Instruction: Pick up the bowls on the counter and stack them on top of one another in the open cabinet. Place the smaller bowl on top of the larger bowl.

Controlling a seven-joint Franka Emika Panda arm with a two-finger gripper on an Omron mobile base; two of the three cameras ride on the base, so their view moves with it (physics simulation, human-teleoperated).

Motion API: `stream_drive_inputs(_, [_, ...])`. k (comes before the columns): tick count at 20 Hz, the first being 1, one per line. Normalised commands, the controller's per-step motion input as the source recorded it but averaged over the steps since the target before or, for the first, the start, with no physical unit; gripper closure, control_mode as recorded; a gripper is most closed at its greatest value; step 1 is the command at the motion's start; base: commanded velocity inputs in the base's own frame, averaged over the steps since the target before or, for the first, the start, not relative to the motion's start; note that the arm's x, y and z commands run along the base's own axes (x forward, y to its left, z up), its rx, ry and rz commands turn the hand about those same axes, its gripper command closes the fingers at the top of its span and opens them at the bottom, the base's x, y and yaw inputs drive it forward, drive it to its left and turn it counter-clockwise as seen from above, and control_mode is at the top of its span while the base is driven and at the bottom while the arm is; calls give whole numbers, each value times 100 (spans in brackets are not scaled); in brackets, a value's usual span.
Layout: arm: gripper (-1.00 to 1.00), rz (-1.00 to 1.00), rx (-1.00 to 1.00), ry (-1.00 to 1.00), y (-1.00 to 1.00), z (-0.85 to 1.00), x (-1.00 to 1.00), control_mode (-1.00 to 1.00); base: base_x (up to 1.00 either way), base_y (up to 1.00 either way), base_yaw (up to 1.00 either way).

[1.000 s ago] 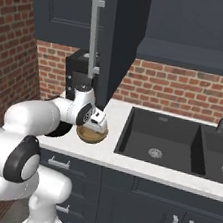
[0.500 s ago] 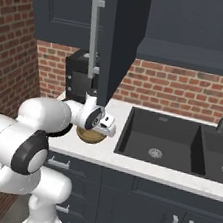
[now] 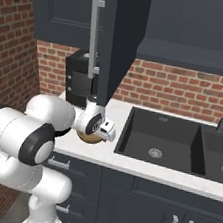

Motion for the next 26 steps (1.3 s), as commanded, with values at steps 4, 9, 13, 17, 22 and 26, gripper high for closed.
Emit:
stream_drive_inputs(4, [-100,0,0,0,-1,-9,24,-100,0,0,0])
stream_drive_inputs(9, [-100,-1,0,0,-1,-17,27,-100,0,0,0])
stream_drive_inputs(13, [-100,0,0,0,-1,-20,16,-100,0,0,0])
stream_drive_inputs(17, [-100,-1,0,0,-4,-21,0,-100,0,0,0])
stream_drive_inputs(22, [-100,0,0,0,0,-15,0,-100,0,0,0])
stream_drive_inputs(26, [-100,0,0,0,0,-9,0,-100,0,0,0])
